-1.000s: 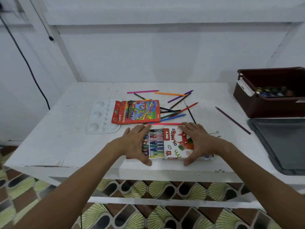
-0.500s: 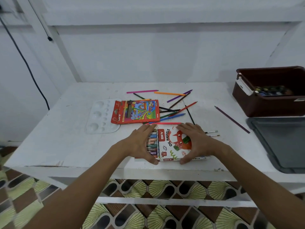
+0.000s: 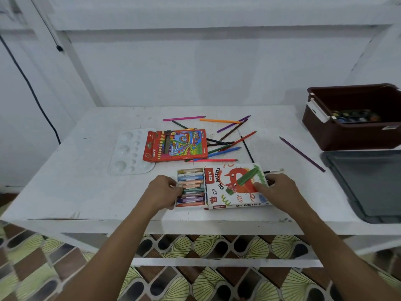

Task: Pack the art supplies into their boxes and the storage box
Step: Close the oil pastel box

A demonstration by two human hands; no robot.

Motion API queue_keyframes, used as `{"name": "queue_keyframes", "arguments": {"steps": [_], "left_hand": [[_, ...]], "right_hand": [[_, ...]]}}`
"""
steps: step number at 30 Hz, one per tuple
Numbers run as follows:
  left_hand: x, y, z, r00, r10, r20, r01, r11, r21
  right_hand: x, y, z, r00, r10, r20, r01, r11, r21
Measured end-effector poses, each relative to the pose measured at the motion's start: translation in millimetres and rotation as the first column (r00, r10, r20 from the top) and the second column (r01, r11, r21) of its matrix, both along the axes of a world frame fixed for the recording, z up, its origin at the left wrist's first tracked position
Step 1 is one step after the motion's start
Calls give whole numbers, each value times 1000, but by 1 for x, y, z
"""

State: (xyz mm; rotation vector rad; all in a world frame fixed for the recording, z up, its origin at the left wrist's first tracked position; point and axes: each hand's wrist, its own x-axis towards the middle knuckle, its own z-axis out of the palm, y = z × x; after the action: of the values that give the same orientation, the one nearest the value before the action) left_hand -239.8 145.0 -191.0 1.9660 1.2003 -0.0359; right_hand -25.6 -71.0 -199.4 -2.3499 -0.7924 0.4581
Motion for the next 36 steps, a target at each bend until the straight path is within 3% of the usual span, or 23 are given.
{"name": "queue_keyframes", "arguments": {"steps": [8,13,20,31,36], "left_hand": [[8,-10,1,990,18,137,-7,997,-83],[16,-20,11,981,-13,195,41,989,-143],[18,-15,18,957,135,258,-65,963,-262],[58,12,61,851,130,509,-6,972,-237],[105,2,75,840,-7,542,127,975,-184]], "right_hand": [[-5,7,5,997,35,-74,-29,996,80],[-15,15,3,978,70,-198,-47,992,116],[-25,23,7,966,97,-241,-46,978,205],[-10,42,50,943,-62,-326,221,851,476],[24,22,78,966,-168,-196,248,816,522]]}}
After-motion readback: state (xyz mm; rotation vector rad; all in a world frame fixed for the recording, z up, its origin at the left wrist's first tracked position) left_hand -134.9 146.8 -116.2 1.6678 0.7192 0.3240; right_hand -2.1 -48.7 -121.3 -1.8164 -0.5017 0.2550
